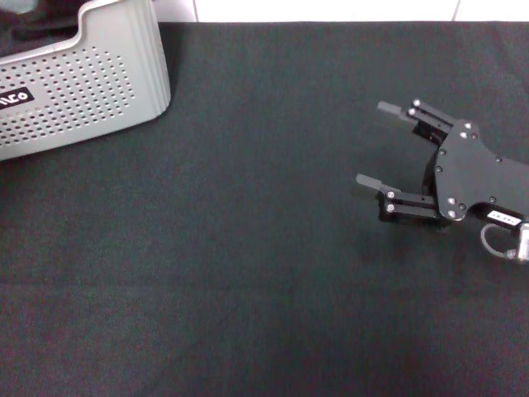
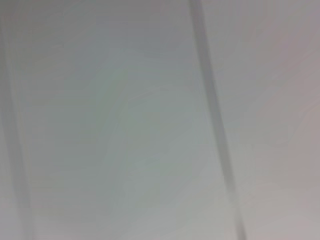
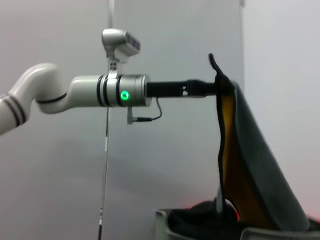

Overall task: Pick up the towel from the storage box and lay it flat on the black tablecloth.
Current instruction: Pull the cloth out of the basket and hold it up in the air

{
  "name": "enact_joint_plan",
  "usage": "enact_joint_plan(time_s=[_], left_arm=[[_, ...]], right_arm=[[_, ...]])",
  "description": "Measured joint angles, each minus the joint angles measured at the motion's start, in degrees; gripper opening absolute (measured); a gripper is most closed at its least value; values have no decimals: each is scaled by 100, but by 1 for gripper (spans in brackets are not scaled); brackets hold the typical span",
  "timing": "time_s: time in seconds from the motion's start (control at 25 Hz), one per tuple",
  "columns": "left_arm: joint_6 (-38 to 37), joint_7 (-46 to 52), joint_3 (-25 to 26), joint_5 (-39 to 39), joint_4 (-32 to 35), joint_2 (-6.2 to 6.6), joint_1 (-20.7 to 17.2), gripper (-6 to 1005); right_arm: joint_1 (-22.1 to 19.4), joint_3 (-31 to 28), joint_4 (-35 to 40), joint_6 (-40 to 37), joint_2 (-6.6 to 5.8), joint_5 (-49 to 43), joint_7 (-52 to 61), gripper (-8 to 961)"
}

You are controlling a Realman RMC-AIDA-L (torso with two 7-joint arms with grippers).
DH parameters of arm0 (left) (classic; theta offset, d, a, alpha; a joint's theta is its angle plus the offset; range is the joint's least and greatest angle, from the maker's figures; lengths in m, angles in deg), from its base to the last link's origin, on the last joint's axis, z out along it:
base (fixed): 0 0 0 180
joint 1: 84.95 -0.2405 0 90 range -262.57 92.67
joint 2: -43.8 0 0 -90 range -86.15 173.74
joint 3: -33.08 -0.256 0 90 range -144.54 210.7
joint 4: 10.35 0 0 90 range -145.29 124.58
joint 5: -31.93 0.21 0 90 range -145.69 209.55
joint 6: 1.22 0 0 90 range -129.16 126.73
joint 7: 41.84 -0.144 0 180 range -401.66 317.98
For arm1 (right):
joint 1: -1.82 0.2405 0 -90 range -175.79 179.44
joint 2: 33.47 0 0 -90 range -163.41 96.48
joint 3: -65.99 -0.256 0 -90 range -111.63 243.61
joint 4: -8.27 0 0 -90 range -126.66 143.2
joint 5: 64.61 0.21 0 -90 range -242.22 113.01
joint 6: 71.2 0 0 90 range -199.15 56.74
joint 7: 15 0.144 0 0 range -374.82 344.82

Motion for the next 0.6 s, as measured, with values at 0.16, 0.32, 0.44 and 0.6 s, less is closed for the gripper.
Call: enact_joint_plan(time_s=[0.16,0.32,0.44,0.6], left_arm=[[-941,111,499,-1119,-35,34,164,10],[-1499,272,808,-1918,-42,44,206,10],[-1736,433,828,-2332,-41,85,207,11],[-1882,567,815,-2597,-35,80,201,12]], right_arm=[[40,19,-2,-30,0,181,-729,854],[87,412,-18,-29,0,652,-1287,848],[58,1127,-16,20,0,1434,-1854,821],[-2,2381,131,168,0,2656,-2518,782]])
